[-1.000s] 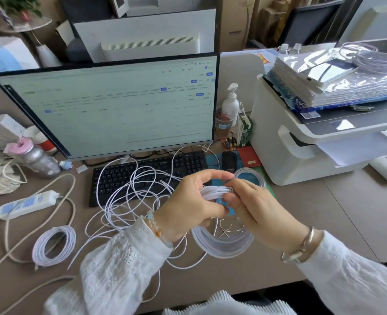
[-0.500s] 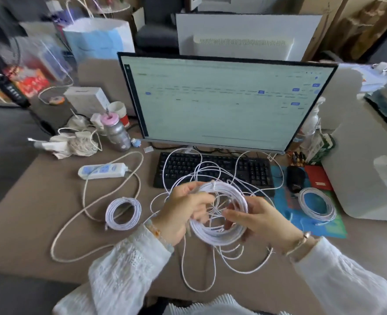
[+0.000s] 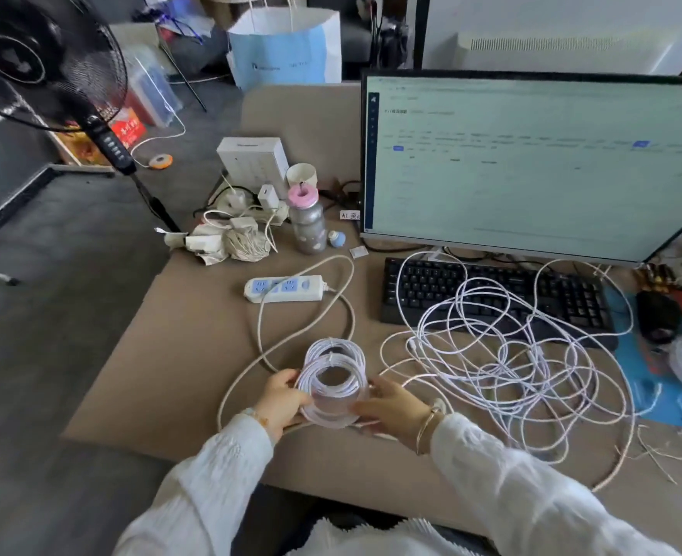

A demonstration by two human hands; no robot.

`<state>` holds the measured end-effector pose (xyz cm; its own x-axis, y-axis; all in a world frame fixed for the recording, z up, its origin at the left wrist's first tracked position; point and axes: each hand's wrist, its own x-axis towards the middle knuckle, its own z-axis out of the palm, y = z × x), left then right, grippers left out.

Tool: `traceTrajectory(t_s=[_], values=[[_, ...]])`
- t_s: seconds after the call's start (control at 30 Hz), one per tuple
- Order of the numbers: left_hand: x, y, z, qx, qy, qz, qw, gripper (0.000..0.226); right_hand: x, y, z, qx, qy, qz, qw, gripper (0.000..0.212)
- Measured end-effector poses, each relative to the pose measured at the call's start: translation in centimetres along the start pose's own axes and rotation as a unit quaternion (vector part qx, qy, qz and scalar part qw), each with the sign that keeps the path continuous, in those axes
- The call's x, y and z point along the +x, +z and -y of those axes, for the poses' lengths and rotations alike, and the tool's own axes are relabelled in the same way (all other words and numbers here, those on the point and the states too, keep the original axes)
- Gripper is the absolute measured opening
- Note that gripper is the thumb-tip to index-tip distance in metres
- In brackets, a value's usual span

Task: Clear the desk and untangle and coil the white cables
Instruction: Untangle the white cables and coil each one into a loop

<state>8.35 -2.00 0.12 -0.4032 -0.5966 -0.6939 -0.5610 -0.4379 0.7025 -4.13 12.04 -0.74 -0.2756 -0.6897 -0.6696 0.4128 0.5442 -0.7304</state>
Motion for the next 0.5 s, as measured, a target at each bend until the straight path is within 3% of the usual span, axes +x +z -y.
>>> traceTrajectory(t_s=[0.1,0.23,0.33,0.43,0.5], values=[[2.6,-3.4,1.6,0.049,0.007,-0.030,0.998,0.043,1.6,2.6,-1.2,0.012,0.014,-0.018,1.000,0.053],[5.2,-5.6,2.7,0.169,0.047,-0.043,0.984,0.044,1.5,2.9,-1.2,-0.069,0.011,-0.085,0.994,0.021],[6.3,-5.4,2.3,0.196,0.065,-0.031,0.978,0.040,0.8,1.5,-1.1,-0.098,-0.010,-0.161,0.982,0.019],[7.5,-4.7,2.1,0.207,0.058,-0.026,0.976,0.043,-0.5,0.1,-1.0,-0.235,-0.039,-0.190,0.952,0.025],[8.3,-4.2,2.1,0.205,0.050,-0.028,0.977,0.047,-1.3,-0.7,-1.1,-0.370,-0.048,-0.194,0.907,0.037]])
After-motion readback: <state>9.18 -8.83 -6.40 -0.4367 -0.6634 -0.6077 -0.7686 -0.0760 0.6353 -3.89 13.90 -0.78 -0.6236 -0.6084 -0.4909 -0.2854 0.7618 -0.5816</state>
